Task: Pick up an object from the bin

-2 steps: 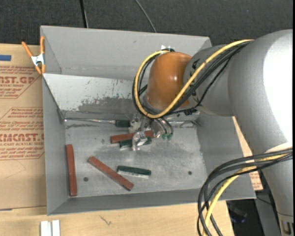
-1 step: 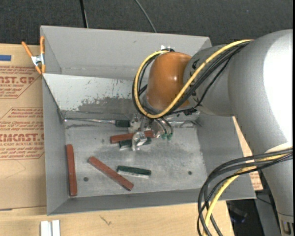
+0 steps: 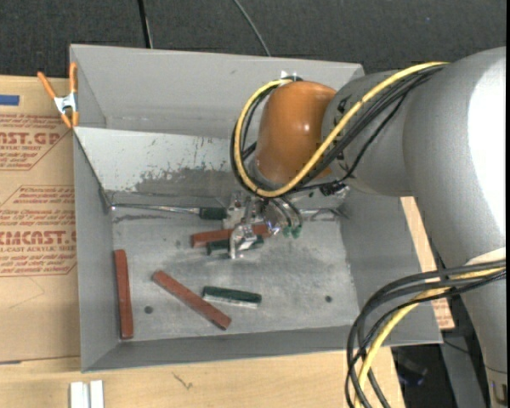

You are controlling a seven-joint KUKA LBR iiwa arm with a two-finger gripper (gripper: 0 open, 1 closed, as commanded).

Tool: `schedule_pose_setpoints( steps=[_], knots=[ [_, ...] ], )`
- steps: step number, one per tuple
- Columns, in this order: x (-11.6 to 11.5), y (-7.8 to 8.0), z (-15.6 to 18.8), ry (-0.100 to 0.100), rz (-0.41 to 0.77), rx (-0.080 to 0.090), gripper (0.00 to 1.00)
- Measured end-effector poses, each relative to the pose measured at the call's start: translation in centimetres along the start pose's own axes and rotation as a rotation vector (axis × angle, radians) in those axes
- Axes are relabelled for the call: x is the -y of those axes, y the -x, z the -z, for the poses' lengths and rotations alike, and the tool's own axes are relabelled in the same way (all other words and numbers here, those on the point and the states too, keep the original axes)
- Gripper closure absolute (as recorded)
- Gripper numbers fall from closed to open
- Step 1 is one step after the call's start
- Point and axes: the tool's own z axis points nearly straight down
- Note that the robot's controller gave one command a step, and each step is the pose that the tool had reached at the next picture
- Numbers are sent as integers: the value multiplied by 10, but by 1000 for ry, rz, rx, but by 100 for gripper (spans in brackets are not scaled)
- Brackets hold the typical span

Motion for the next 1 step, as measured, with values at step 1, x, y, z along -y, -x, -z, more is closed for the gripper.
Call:
schedule_pose_setpoints(
  steps=[1],
  knots=[
    [-1,2,75,-1,1,6,100]
  ],
)
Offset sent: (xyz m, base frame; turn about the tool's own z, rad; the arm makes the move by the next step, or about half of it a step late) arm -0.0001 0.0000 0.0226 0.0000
